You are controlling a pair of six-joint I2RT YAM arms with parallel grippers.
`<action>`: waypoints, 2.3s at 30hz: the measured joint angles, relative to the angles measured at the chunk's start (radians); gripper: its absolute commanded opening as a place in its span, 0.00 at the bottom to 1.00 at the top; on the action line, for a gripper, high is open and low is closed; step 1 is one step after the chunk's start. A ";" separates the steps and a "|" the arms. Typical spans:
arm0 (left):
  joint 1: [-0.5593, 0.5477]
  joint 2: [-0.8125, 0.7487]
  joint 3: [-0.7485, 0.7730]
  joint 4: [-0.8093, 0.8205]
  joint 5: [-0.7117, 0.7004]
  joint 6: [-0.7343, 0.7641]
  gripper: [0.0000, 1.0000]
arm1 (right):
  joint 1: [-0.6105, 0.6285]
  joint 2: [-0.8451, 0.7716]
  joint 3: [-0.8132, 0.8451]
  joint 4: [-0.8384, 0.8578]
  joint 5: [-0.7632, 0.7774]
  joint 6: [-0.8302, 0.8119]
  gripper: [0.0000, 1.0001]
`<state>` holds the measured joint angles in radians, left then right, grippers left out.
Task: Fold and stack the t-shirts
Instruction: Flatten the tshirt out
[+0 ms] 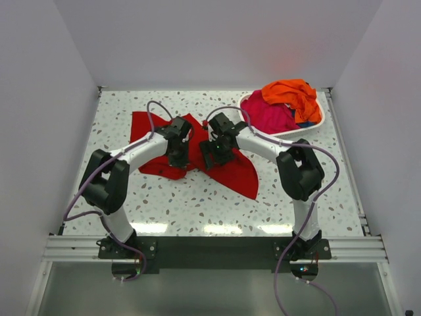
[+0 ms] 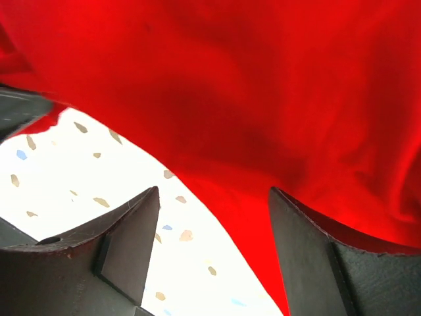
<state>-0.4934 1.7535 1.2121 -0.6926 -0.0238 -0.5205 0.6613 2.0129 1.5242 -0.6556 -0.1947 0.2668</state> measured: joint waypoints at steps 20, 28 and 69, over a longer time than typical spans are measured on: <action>0.073 -0.049 0.011 0.003 0.130 -0.019 0.00 | 0.088 0.125 0.114 0.034 0.038 -0.026 0.58; 0.113 -0.122 -0.007 0.003 0.155 -0.018 0.00 | 0.084 0.156 0.166 0.027 0.188 -0.016 0.00; 0.520 0.244 0.671 -0.305 -0.194 0.306 0.20 | -0.246 -0.204 0.070 -0.397 0.394 0.046 0.00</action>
<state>0.0265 1.9972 1.8832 -0.9974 -0.2180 -0.2146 0.4156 1.8091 1.5940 -1.0531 0.1997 0.3130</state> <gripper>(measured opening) 0.200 0.030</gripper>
